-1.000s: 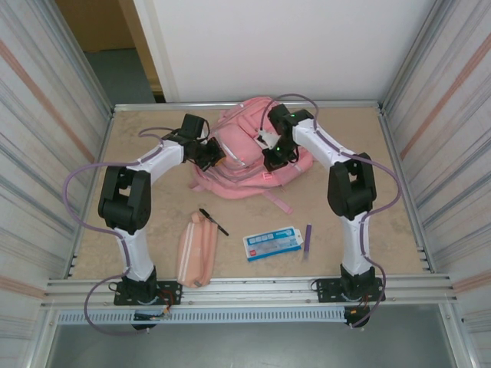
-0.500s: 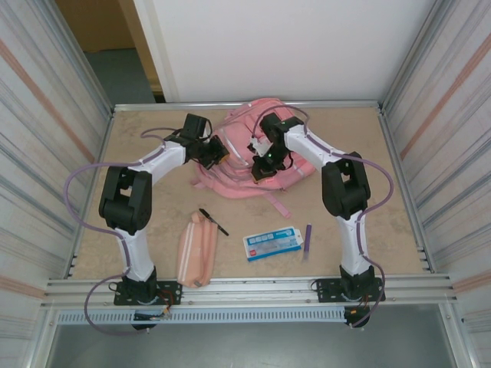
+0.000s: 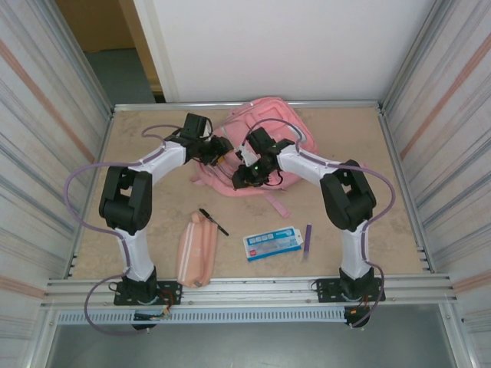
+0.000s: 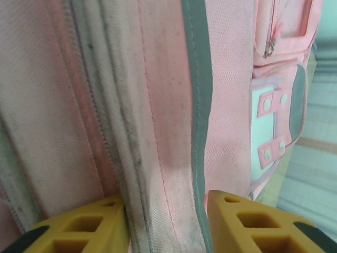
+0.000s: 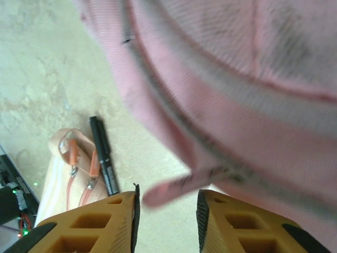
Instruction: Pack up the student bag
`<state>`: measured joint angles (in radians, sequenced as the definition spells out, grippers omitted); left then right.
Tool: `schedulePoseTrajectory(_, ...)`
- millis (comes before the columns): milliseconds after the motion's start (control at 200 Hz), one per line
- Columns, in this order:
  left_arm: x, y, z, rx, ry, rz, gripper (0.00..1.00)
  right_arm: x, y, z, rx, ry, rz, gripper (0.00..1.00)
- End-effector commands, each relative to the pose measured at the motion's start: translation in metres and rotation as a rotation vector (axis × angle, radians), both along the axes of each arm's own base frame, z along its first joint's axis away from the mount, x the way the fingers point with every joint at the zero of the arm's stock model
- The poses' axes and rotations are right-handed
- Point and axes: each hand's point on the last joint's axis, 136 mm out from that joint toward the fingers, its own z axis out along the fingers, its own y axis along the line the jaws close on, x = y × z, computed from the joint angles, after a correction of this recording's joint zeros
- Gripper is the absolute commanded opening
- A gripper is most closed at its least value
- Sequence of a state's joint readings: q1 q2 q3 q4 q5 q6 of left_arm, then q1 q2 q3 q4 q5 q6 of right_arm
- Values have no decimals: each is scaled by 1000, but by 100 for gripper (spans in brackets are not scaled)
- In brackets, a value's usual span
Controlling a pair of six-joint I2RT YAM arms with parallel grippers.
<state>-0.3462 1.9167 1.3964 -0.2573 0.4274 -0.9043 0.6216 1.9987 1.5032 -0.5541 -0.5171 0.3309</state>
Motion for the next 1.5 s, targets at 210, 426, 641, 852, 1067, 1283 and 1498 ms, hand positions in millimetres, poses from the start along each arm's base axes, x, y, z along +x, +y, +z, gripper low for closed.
schedulePoseTrajectory(210, -70, 15, 43, 116, -88, -190, 44, -5, -54, 48, -25, -162, -85, 40)
schedulePoseTrajectory(426, -115, -12, 17, 309, -111, -371, 43, 2, -83, 72, -78, -292, -157, 41)
schedulePoseTrajectory(641, -119, -3, -3, 488, -77, -380, 43, 5, -92, 84, -82, -360, -189, 42)
schedulePoseTrajectory(852, -115, -15, -10, 543, -110, -434, 42, 5, -99, 82, -83, -383, -213, 42)
schedulePoseTrajectory(1067, -106, -27, -24, 612, -130, -501, 39, 7, -103, 82, -93, -405, -222, 42)
schedulePoseTrajectory(1283, -93, -24, -39, 695, -134, -519, 37, 8, -109, 86, -101, -427, -224, 42)
schedulePoseTrajectory(1498, -86, -23, -48, 788, -162, -565, 34, 11, -115, 89, -87, -435, -241, 42)
